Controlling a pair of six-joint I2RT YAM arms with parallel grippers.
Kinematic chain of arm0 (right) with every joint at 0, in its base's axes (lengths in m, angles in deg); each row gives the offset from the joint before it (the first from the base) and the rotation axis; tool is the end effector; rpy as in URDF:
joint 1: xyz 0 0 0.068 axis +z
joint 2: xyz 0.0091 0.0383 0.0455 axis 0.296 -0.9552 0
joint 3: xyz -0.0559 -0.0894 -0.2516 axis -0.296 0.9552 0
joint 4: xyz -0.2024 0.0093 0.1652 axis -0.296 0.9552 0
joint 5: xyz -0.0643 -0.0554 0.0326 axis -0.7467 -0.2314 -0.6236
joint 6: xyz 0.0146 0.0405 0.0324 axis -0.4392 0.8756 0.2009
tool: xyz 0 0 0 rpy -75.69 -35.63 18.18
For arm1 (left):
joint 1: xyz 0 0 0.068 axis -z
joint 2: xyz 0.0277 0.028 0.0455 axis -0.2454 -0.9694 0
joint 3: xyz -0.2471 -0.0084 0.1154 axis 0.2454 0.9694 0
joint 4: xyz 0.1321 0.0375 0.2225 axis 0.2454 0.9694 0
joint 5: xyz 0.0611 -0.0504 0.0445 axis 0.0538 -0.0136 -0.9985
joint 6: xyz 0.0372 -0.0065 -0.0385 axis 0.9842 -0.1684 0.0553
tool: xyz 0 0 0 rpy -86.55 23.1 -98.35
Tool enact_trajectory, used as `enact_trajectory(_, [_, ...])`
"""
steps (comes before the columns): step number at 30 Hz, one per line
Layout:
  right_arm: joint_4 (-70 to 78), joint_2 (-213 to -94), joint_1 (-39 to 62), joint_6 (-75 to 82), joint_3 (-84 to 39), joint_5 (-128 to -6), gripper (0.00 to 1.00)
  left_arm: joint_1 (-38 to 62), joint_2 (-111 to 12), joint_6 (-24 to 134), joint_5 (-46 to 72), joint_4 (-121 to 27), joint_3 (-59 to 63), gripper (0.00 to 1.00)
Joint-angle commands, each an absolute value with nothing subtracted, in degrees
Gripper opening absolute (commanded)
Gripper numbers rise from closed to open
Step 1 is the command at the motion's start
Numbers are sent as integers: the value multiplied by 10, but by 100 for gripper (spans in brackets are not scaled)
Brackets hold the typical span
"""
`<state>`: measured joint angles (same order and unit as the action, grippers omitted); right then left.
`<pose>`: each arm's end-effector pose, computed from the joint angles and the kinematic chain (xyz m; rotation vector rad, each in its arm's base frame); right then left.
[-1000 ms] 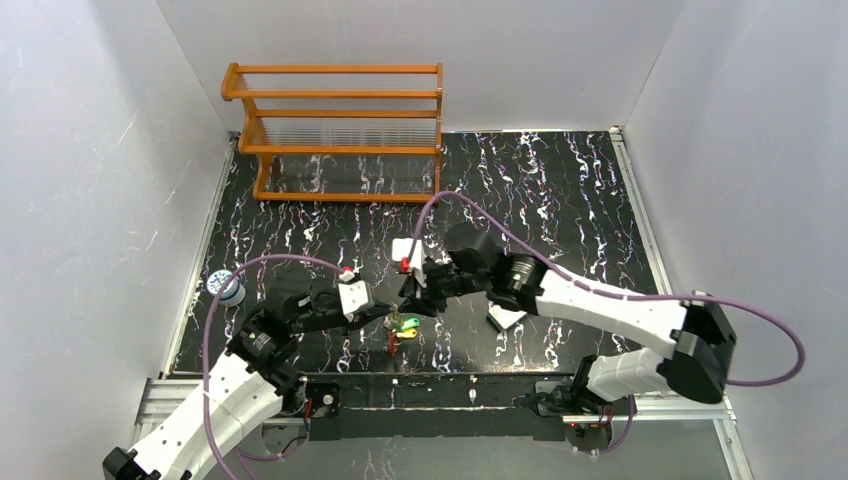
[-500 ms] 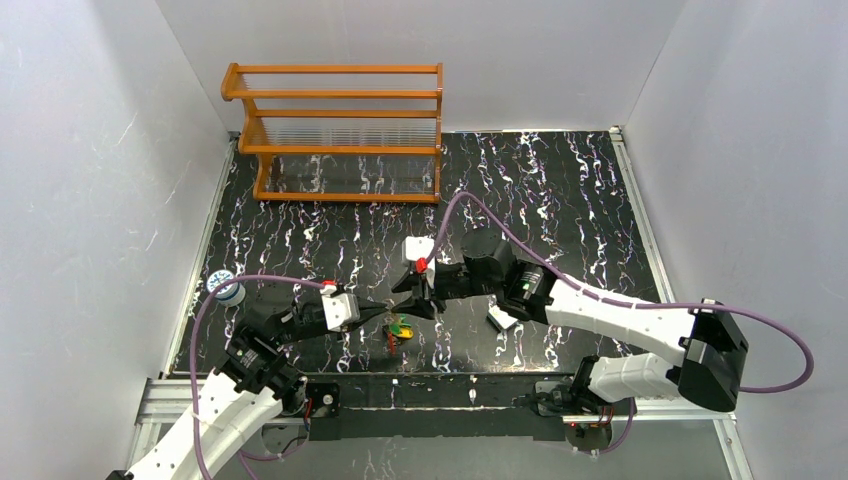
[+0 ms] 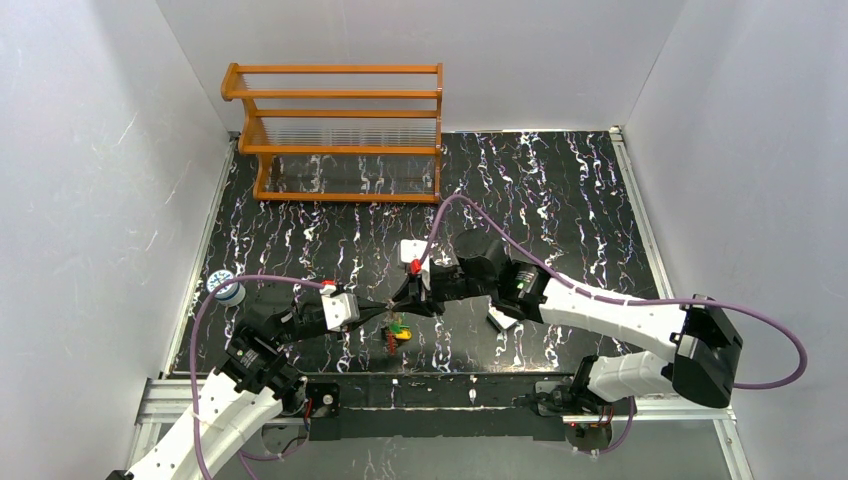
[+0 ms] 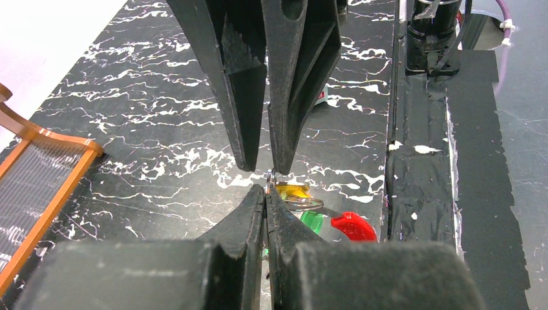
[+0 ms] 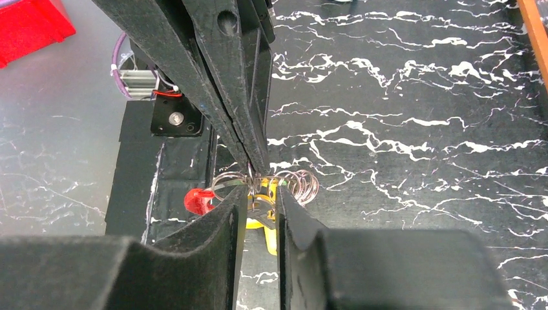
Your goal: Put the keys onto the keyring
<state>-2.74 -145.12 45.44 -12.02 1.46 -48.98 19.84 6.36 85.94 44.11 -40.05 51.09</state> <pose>0.1212 0.2683 0.3048 -1.3975 1.3559 1.0581 0.0814 -0.0823 0.2736 1.1818 1.1402 -0.7470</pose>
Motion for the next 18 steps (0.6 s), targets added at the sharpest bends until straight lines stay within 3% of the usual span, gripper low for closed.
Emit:
enact_trajectory(1, [-19,-1460,454,-125,7,-483,28,202,63,859,452,-422,509,0])
enact_trajectory(14, [11,-1473,455,-133,4,-497,9,202,61,860,451,-421,508,0])
enact_trajectory(18, [10,-1473,455,-132,2,-494,9,202,61,860,452,-421,508,0])
